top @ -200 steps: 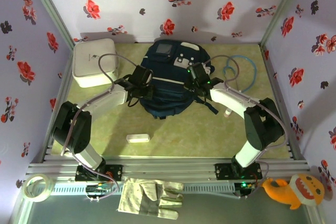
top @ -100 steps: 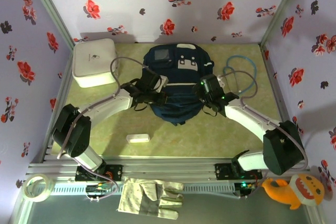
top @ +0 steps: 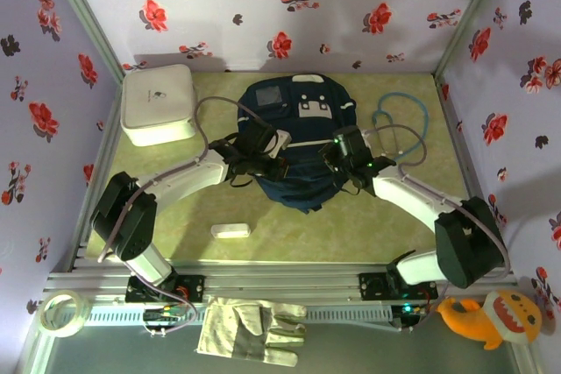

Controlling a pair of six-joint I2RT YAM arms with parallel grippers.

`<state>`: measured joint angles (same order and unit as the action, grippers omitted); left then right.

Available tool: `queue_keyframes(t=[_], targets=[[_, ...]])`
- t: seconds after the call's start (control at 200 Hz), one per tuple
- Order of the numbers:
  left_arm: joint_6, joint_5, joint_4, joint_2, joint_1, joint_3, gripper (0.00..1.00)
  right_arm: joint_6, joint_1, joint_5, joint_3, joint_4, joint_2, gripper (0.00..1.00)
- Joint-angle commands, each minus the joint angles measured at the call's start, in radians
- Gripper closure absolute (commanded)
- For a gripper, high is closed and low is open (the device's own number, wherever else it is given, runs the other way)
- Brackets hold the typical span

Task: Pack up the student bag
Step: Unzip the student bag at the top-center of the table.

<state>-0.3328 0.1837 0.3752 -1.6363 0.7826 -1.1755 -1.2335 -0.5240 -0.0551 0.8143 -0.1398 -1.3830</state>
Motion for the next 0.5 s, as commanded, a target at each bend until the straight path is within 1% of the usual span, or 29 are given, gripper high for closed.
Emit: queue_keyframes(t=[0.0,0.05,0.13,0.175,0.205,0.22,0.295,0.37,0.495], targets=[[0.031,0.002,-0.006,0.016,0.010,-0.024,1.00,0.016,0.001,-0.028,0.044,-0.029,-0.019,0.71],[0.039,-0.006,-0.001,0.020,0.010,-0.025,1.00,0.027,0.001,-0.040,0.057,-0.042,-0.026,0.73],[0.051,-0.025,0.009,0.026,0.008,-0.024,1.00,0.045,0.002,-0.063,0.078,-0.069,-0.034,0.79],[0.057,-0.033,0.015,0.030,0.006,-0.024,1.00,0.061,0.002,-0.081,0.091,-0.085,-0.039,0.85],[0.057,-0.035,0.020,0.030,0.001,-0.024,1.00,0.076,0.002,-0.094,0.098,-0.089,-0.042,0.92],[0.057,-0.036,0.024,0.030,-0.001,-0.025,1.00,0.086,0.002,-0.100,0.100,-0.088,-0.043,0.94],[0.060,-0.049,0.043,0.031,-0.022,-0.027,1.00,0.125,0.002,-0.144,0.119,-0.110,-0.047,0.96],[0.077,-0.091,0.051,0.037,-0.045,-0.016,1.00,0.164,0.010,-0.182,0.152,-0.155,-0.058,0.97],[0.082,-0.113,0.067,0.041,-0.113,-0.001,1.00,0.215,0.018,-0.221,0.204,-0.203,-0.081,0.98]])
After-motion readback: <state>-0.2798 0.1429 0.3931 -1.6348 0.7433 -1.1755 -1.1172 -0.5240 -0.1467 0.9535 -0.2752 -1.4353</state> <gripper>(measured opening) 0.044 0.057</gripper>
